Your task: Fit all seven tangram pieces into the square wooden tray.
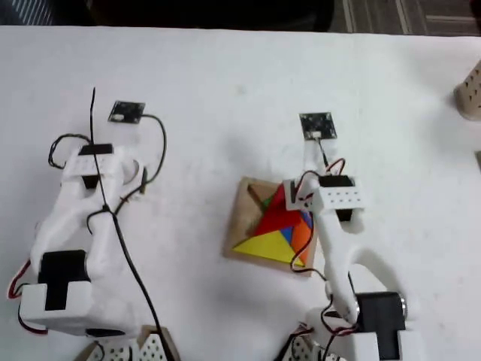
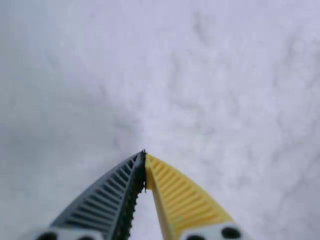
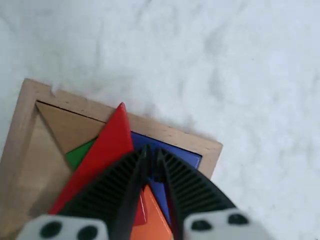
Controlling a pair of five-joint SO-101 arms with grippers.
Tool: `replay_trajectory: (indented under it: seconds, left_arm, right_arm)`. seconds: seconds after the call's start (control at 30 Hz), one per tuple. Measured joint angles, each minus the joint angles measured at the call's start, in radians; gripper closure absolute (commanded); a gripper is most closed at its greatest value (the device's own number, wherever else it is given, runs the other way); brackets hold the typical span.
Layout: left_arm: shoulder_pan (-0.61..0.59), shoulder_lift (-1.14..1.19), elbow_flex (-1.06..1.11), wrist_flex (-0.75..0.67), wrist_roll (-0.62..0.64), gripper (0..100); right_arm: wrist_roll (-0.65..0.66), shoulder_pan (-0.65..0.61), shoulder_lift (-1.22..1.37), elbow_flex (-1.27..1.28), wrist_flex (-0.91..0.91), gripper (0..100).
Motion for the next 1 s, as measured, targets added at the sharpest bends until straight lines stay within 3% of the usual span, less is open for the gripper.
replay_trajectory:
  seconds: [0.63,1.0]
  left_arm:
    - [0.000,0.000,0.000,0.000,0.000,98]
    - [0.000,0.000,0.000,0.000,0.000,98]
  right_arm:
    - [0.000,-0.107,0.011,0.000,0.077,98.1]
    - [0.002,-0.035,-0.084,0.006,0.178,98.1]
